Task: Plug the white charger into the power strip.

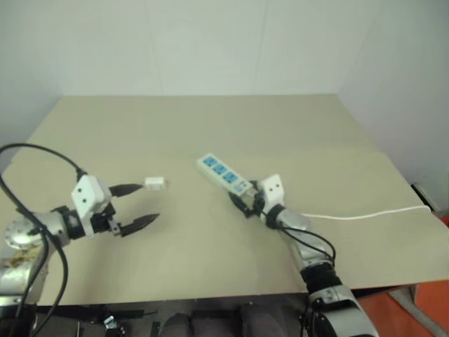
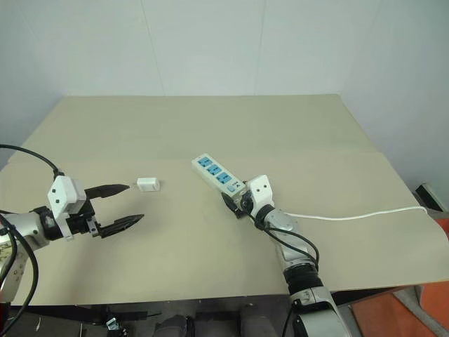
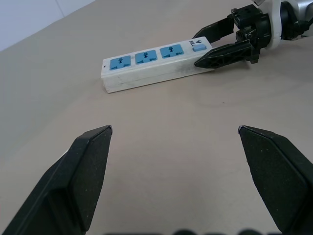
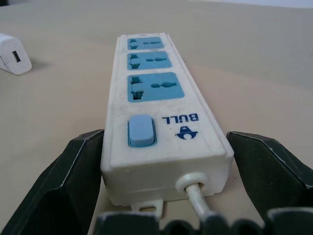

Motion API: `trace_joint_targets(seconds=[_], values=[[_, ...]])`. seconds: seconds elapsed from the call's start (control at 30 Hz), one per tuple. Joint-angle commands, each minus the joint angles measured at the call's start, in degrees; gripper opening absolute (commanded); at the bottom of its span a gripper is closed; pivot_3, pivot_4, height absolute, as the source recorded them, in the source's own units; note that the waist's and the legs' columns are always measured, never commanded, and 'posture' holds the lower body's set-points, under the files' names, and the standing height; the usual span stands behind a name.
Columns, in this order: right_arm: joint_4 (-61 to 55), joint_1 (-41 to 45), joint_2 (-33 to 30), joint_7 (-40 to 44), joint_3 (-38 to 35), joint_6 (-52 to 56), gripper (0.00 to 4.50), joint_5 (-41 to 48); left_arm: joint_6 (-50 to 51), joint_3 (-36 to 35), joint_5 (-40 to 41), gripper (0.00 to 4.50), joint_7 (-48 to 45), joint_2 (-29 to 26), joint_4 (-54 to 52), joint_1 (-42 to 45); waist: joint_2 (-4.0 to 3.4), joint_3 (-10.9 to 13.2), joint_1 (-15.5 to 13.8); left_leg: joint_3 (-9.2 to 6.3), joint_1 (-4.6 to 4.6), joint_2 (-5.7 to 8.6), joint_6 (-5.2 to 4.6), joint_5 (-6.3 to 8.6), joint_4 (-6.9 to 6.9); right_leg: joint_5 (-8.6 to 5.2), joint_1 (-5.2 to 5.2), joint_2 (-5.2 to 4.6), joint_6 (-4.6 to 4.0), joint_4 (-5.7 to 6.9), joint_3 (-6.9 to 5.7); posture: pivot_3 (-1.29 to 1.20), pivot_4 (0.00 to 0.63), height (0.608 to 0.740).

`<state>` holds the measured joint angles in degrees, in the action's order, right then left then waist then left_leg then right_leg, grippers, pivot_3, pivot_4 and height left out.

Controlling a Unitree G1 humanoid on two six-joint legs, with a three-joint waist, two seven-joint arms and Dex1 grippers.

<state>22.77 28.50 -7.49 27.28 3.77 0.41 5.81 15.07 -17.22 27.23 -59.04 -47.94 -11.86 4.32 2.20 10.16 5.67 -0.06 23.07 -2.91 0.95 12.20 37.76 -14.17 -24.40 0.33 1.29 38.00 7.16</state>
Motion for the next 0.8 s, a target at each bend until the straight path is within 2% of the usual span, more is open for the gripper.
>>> trace_joint_targets(seconds=[0.03,0.53,0.7,0.8], values=[[-0.5,1.52,-0.85,1.25,-1.16,-1.38,4.48,1.12,-1.16,-0.95,0.42,4.5,-0.03,-0.15,-0.82,0.58,0.0,0.0,-0.01,0.0,0.0,0.0,0.0,0.0,0.0,0.0,0.0,-0.01,0.0,0.0,0.0,0.0,0.15,0.74],[6.17,3.72,-0.03,6.13,-0.63,-1.77,4.48,1.23,-1.83,-0.39,-0.64,4.5,0.44,0.56,-0.74,-0.22,0.0,0.0,0.2,-0.01,-0.08,-0.02,0.0,0.0,0.0,0.0,0.03,0.02,0.0,0.04,-0.02,0.0,0.15,0.74],[8.76,4.55,0.4,6.22,-1.02,-2.52,3.41,0.93,-1.8,-0.22,-0.9,4.5,0.63,0.7,-0.78,-0.19,0.01,-0.01,0.38,-0.01,-0.16,-0.02,0.0,0.0,0.0,0.01,0.08,0.02,0.0,0.06,-0.01,0.0,0.15,0.74],[9.53,4.74,0.49,6.28,-0.98,-3.03,3.41,0.57,-1.87,-0.4,-0.88,4.5,0.72,0.74,-0.73,0.1,0.01,-0.01,0.62,-0.02,-0.22,-0.02,0.0,0.0,0.0,0.02,0.13,0.02,0.0,0.08,-0.01,0.0,0.15,0.74]])
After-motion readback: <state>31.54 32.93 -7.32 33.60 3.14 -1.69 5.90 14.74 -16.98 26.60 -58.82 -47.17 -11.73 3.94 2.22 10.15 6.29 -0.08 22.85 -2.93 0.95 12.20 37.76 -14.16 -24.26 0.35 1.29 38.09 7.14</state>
